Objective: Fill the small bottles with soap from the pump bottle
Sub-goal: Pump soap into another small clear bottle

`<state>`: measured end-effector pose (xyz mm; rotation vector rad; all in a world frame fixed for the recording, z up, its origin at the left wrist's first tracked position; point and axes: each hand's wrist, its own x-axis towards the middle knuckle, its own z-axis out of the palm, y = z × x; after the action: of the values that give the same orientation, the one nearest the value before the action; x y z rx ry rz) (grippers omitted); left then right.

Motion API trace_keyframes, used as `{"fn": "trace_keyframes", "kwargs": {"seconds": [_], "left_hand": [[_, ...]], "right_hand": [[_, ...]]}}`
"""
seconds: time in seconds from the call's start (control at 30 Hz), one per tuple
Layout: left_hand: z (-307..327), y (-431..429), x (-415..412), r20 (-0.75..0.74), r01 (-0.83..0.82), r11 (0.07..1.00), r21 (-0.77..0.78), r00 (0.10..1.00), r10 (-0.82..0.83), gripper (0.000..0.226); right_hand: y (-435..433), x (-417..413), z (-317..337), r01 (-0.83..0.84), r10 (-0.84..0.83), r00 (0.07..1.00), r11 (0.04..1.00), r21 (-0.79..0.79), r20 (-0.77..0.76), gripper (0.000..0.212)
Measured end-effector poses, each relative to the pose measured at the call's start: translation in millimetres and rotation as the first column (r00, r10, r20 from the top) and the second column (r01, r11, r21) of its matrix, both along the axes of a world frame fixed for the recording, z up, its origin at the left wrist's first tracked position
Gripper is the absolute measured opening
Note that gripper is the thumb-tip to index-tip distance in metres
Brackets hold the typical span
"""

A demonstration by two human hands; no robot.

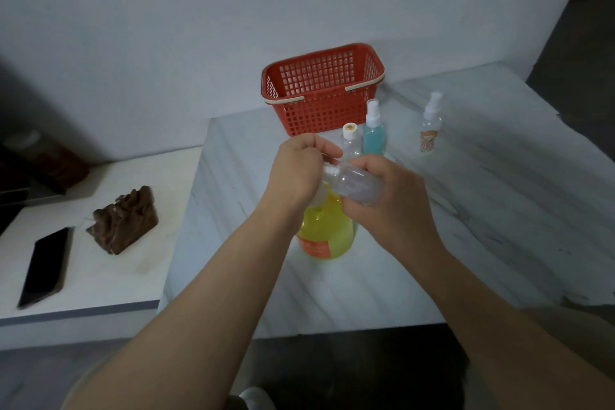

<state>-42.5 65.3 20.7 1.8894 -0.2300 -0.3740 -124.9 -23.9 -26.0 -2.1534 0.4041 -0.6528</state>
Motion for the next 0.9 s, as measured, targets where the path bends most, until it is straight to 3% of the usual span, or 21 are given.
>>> {"fn": "trace_keyframes", "kwargs": {"seconds": [0.63,0.9], "left_hand": [[-13,0,4,0.044,0.027,1.0,0.01,0.999,-0.028,0.04],[-6,2,0,0.016,0.006,1.0,0.009,1.0,-0.006,0.039]], "right_hand": [[-1,-1,-5,-0.054,0.056,0.998,0.996,0.073,-0.027,0.027],[1,-4,0,-0.037,0.037,0.999,0.999,0.025,-0.009,0.023]]}}
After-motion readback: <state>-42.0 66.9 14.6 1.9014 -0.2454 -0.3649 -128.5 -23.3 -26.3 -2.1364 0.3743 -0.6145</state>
